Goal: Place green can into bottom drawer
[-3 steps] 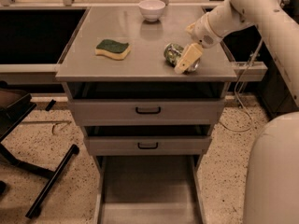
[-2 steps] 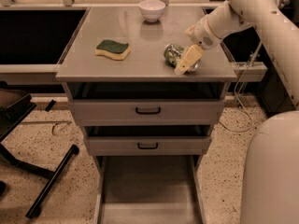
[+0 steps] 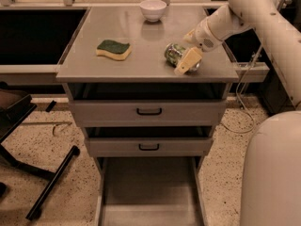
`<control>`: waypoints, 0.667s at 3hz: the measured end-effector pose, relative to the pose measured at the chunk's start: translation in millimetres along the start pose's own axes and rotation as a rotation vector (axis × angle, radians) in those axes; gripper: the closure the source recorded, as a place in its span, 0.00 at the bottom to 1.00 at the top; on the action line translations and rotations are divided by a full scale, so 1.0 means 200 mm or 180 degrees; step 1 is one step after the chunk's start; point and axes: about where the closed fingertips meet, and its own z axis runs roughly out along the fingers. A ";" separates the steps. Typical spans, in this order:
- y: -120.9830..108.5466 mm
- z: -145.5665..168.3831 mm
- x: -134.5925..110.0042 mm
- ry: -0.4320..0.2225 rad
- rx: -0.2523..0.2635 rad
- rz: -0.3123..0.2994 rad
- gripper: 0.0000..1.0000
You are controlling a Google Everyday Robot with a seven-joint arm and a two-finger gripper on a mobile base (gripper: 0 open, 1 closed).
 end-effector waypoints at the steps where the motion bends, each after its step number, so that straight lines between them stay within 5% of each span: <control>1: 0.00 0.00 0.00 0.0000 0.0000 0.0000 0.41; 2: 0.02 0.00 -0.01 0.0054 -0.0047 -0.0029 0.65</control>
Offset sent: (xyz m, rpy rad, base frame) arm -0.0111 -0.0002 0.0068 -0.0420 0.0151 0.0196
